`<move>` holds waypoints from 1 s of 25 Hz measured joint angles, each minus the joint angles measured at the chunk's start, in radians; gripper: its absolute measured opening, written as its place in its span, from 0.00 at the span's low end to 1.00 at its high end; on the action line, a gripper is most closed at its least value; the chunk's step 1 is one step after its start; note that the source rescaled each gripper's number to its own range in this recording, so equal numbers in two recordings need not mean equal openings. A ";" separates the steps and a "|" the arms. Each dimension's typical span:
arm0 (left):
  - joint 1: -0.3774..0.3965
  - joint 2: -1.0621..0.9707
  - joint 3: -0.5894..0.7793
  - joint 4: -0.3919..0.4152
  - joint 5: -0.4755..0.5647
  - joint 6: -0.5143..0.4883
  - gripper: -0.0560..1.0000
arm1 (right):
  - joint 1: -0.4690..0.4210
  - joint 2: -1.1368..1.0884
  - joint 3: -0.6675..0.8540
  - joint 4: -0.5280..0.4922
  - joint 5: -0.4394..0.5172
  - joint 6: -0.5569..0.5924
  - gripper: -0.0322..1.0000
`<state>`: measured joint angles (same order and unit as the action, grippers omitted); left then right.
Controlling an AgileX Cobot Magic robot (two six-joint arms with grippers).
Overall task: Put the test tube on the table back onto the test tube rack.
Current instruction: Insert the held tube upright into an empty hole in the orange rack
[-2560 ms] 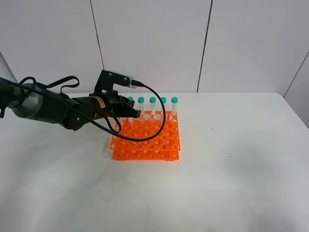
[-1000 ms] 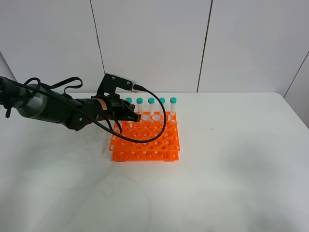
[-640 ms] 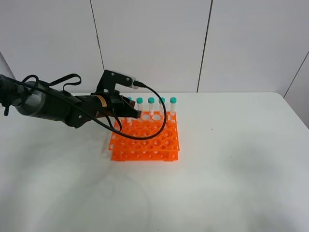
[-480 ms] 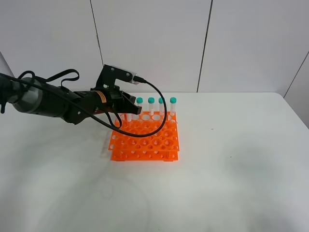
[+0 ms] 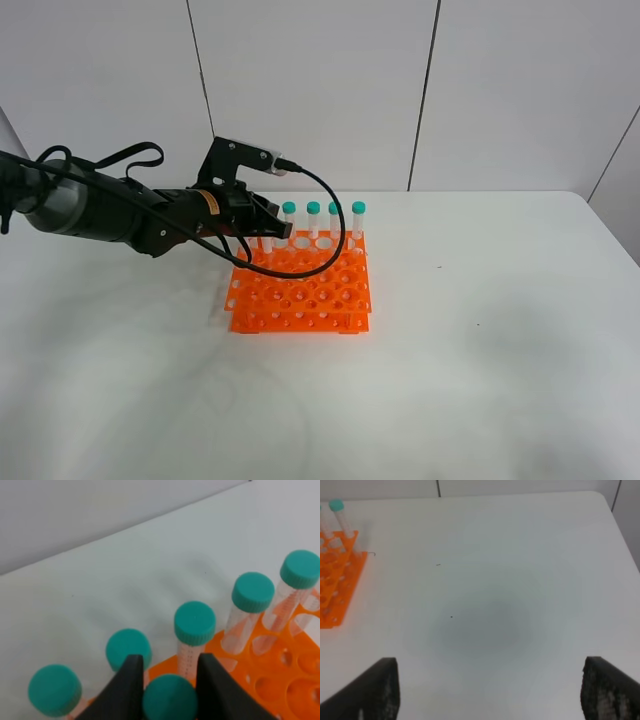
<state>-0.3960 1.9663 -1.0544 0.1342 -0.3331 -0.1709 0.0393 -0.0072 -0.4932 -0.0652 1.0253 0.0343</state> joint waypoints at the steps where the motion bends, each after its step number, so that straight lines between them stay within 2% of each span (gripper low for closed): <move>1: 0.000 0.000 0.000 0.000 0.000 -0.002 0.07 | 0.000 0.000 0.000 0.000 0.000 0.000 0.88; 25: 0.000 0.000 0.025 0.001 -0.029 0.011 0.07 | 0.000 0.000 0.000 0.000 0.000 0.000 0.88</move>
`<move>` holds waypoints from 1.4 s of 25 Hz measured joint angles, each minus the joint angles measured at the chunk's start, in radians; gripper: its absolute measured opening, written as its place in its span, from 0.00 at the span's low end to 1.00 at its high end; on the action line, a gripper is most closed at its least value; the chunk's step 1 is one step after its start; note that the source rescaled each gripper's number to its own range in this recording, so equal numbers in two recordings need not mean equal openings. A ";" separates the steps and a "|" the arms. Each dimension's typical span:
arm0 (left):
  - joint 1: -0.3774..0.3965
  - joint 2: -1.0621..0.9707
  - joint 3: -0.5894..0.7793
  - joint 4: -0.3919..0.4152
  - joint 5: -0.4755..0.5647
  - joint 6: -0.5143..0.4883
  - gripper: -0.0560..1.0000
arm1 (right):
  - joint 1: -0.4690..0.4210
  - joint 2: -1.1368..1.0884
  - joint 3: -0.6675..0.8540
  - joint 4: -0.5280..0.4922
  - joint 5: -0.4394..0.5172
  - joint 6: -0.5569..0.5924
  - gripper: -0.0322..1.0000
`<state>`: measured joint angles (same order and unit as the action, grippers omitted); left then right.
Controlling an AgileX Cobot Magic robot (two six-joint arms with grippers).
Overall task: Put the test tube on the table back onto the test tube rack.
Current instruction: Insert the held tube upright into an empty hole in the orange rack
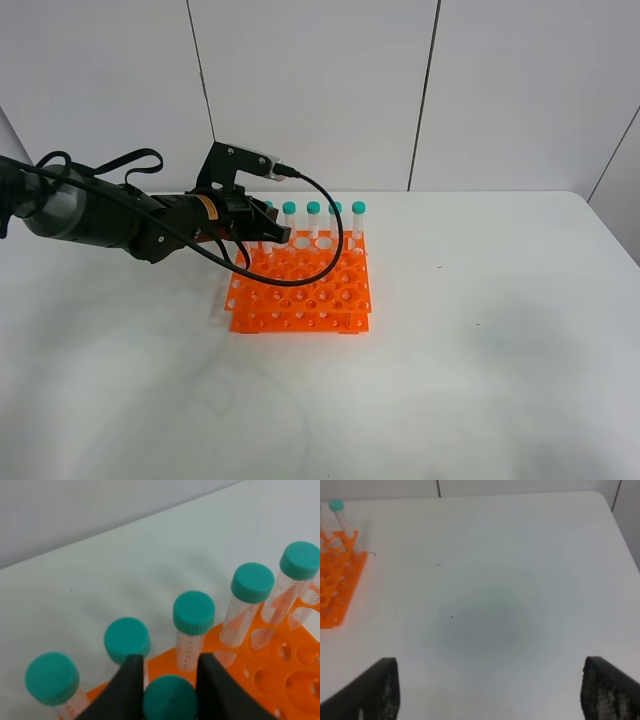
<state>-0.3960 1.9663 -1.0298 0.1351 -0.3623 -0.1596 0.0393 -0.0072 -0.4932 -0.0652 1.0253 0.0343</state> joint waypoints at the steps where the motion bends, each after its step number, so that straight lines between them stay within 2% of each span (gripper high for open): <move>1: 0.000 0.001 0.000 0.000 0.000 0.000 0.07 | 0.000 0.000 0.000 0.000 0.000 0.000 0.88; 20: 0.000 0.027 0.000 0.000 0.000 -0.012 0.08 | 0.000 0.000 0.000 0.000 0.000 0.000 0.88; 27: 0.000 0.027 0.000 0.001 0.000 -0.012 0.29 | 0.000 0.000 0.000 0.000 0.000 0.000 0.88; 35: 0.000 0.027 -0.001 0.001 0.001 -0.012 0.32 | 0.000 0.000 0.000 0.000 0.000 0.000 0.88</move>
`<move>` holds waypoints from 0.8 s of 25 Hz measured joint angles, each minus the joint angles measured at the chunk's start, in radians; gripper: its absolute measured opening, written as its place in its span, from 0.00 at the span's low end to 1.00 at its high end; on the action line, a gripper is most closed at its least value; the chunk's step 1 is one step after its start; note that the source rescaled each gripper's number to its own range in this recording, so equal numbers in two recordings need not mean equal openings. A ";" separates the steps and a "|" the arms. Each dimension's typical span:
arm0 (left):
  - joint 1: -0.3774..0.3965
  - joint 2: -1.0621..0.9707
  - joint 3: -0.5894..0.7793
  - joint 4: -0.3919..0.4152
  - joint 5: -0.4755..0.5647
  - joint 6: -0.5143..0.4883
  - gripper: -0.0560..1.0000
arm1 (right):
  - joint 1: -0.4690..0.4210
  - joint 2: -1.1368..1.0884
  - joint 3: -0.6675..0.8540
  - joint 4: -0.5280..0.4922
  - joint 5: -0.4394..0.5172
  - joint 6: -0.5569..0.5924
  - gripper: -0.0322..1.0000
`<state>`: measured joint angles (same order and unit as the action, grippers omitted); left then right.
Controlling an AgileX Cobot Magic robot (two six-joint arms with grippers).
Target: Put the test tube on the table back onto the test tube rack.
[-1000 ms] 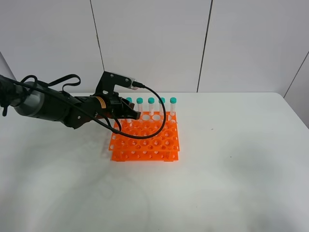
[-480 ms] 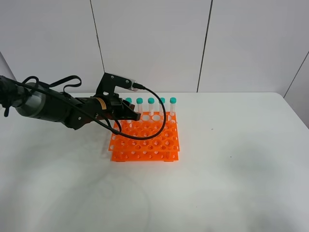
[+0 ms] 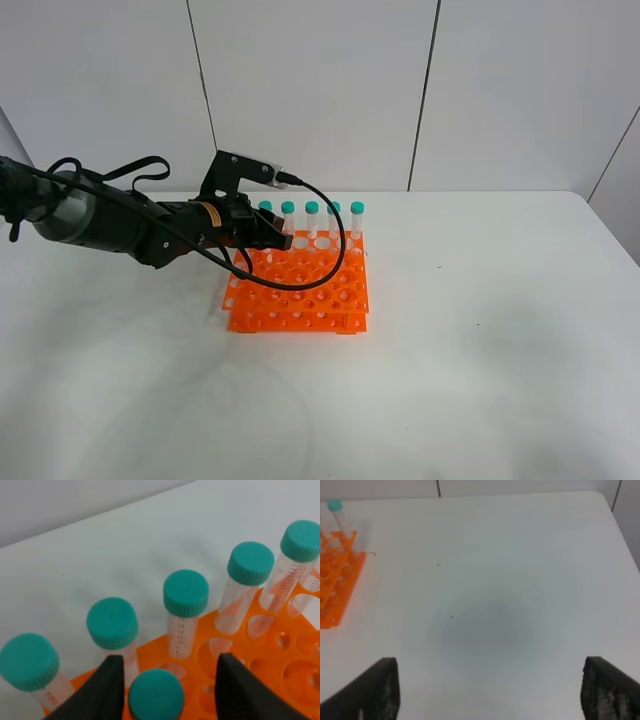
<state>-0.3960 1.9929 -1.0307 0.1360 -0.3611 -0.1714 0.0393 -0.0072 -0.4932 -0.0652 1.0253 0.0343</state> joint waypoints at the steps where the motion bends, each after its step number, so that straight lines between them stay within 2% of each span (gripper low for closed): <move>1: 0.000 -0.003 -0.001 0.000 0.000 0.000 0.33 | 0.000 0.000 0.000 0.000 0.000 0.000 0.88; 14: 0.002 -0.093 -0.011 0.000 0.038 0.000 0.33 | 0.000 0.000 0.000 0.000 0.000 0.000 0.88; 20: 0.053 -0.159 -0.011 0.003 0.152 0.001 0.33 | 0.000 0.000 0.000 0.000 0.000 0.000 0.88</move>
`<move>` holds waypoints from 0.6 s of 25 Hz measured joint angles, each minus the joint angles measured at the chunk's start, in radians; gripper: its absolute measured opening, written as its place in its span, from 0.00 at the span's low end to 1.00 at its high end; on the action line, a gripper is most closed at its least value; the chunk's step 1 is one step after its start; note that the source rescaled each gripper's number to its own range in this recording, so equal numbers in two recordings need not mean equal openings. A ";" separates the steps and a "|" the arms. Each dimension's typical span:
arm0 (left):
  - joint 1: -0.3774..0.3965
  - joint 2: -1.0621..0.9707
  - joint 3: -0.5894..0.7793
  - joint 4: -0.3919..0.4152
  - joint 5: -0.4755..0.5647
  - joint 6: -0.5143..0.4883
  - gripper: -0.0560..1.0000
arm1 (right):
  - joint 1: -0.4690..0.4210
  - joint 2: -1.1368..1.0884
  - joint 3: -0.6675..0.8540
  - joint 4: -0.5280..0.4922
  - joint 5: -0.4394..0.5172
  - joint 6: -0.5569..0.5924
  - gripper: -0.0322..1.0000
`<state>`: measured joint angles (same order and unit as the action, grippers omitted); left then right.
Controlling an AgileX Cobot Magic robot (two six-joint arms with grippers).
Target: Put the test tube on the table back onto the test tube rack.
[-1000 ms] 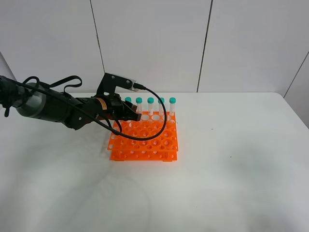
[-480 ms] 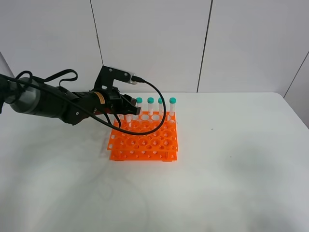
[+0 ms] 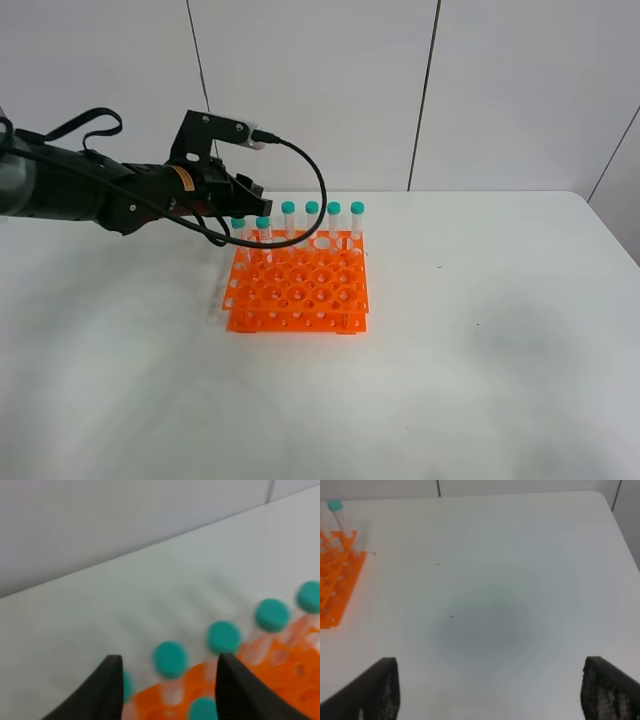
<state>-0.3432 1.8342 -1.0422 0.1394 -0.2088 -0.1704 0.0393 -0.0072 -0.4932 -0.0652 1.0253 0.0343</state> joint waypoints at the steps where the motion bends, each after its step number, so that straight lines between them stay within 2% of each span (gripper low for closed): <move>1: 0.014 -0.014 0.000 0.000 0.020 0.008 0.33 | 0.000 0.000 0.000 0.000 0.000 0.000 0.88; 5: 0.089 -0.053 0.000 -0.003 0.118 0.070 0.33 | 0.000 0.000 0.000 0.000 0.000 0.000 0.88; 7: 0.130 -0.069 0.000 -0.041 0.176 0.132 0.33 | 0.000 0.000 0.000 0.000 0.000 0.000 0.88; 9: 0.168 -0.089 0.000 -0.127 0.218 0.231 0.33 | 0.000 0.000 0.000 0.000 0.000 0.000 0.88; 12: 0.198 -0.123 0.000 -0.337 0.277 0.457 0.33 | 0.000 0.000 0.000 0.000 0.000 0.000 0.88; 15: 0.224 -0.152 0.000 -0.495 0.350 0.641 0.33 | 0.000 0.000 0.000 0.000 0.000 0.000 0.88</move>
<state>-0.1191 1.6823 -1.0422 -0.3559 0.1409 0.4705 0.0393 -0.0072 -0.4932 -0.0652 1.0253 0.0343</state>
